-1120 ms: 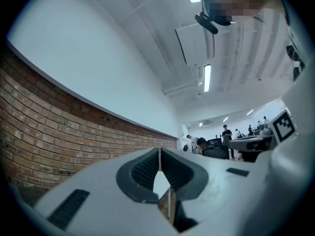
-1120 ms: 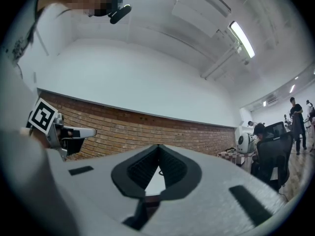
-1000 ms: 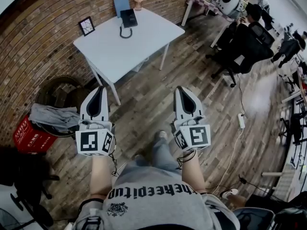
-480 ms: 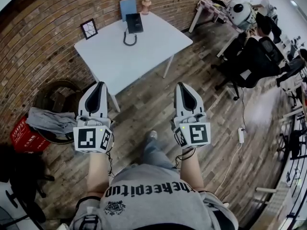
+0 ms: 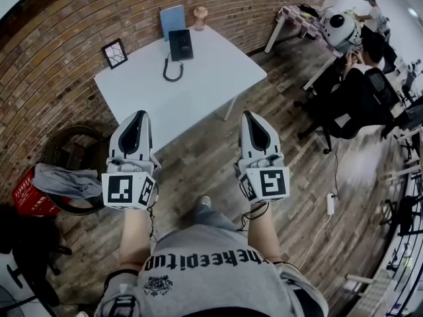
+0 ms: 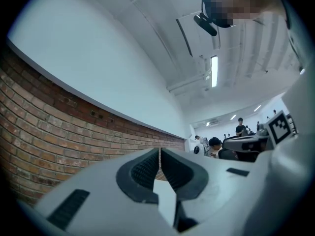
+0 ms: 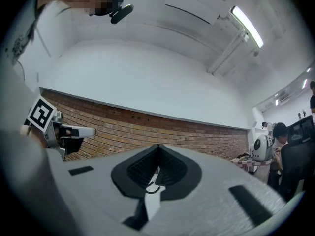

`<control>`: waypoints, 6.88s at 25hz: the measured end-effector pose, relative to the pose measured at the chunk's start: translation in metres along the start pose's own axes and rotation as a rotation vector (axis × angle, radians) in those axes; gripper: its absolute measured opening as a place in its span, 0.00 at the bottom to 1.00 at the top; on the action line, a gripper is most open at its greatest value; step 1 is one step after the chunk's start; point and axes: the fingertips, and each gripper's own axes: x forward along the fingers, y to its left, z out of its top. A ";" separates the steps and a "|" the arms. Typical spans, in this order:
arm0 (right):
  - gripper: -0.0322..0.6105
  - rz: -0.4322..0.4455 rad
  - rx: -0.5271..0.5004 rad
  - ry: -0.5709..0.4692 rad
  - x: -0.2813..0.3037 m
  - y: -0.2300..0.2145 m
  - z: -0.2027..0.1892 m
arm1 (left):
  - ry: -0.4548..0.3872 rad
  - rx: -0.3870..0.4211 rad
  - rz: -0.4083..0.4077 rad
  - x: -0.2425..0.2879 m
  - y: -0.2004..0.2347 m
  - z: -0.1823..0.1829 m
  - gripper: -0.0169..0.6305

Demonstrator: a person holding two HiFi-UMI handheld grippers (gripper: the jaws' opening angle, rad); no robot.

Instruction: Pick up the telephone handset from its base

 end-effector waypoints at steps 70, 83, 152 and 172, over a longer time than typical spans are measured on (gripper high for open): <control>0.05 0.087 0.107 0.171 0.394 -0.119 -0.165 | 0.384 -0.110 -0.092 0.396 0.153 -0.240 0.05; 0.05 0.102 0.091 0.273 0.414 -0.113 -0.203 | 0.599 -0.326 -0.100 0.439 0.192 -0.354 0.05; 0.05 0.077 -0.023 0.325 0.399 -0.114 -0.200 | 0.693 -0.656 -0.191 0.470 0.177 -0.404 0.13; 0.05 0.159 0.005 0.238 0.364 -0.113 -0.160 | 0.516 -0.487 -0.076 0.396 0.163 -0.284 0.13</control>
